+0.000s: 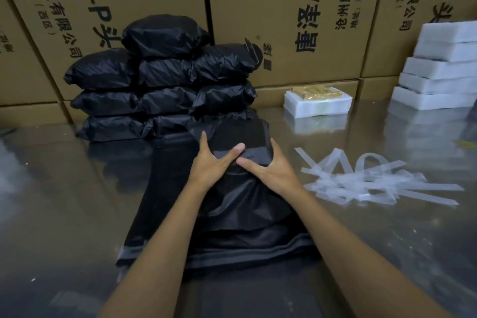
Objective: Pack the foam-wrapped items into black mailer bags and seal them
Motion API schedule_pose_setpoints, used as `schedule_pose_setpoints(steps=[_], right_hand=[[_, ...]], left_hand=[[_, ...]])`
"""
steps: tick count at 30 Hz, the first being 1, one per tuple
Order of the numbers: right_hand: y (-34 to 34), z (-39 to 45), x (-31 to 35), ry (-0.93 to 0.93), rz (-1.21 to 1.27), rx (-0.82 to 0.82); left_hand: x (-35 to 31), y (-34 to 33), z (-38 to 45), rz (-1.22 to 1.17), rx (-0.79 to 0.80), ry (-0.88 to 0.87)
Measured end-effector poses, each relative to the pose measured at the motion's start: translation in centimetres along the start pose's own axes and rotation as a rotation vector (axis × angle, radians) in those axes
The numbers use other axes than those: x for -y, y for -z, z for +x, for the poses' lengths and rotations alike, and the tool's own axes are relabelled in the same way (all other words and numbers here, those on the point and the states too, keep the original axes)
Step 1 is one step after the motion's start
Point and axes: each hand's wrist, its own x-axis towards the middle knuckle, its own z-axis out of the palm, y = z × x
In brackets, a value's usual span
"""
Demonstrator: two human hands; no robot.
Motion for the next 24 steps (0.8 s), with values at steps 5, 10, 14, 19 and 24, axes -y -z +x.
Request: schedule_pose_setpoints(steps=[5,10,14,19,24], right_hand=[[1.2,-0.3,-1.5,0.017,-0.302,0.032],[1.7,-0.4,-2.0,0.054,-0.766,0.005],[1.7,-0.6,-2.0,0.024,-0.8,0.021],[2.5,-1.3,-1.5,0.024,-0.764,0.096],[4.7,-5.0,-1.1,0.182,-0.728,0.153]], left_hand=[[3.6,1.7,-0.3,0.043,0.144,-0.101],[5.2,2.2,-0.2,0.542,0.207,-0.181],[5.0,2.2,-0.5,0.559,0.215,-0.184],[4.1,2.9,-1.2,0.522,0.275,-0.151],[3.9,4.3,-4.9,0.48,0.341,-0.255]])
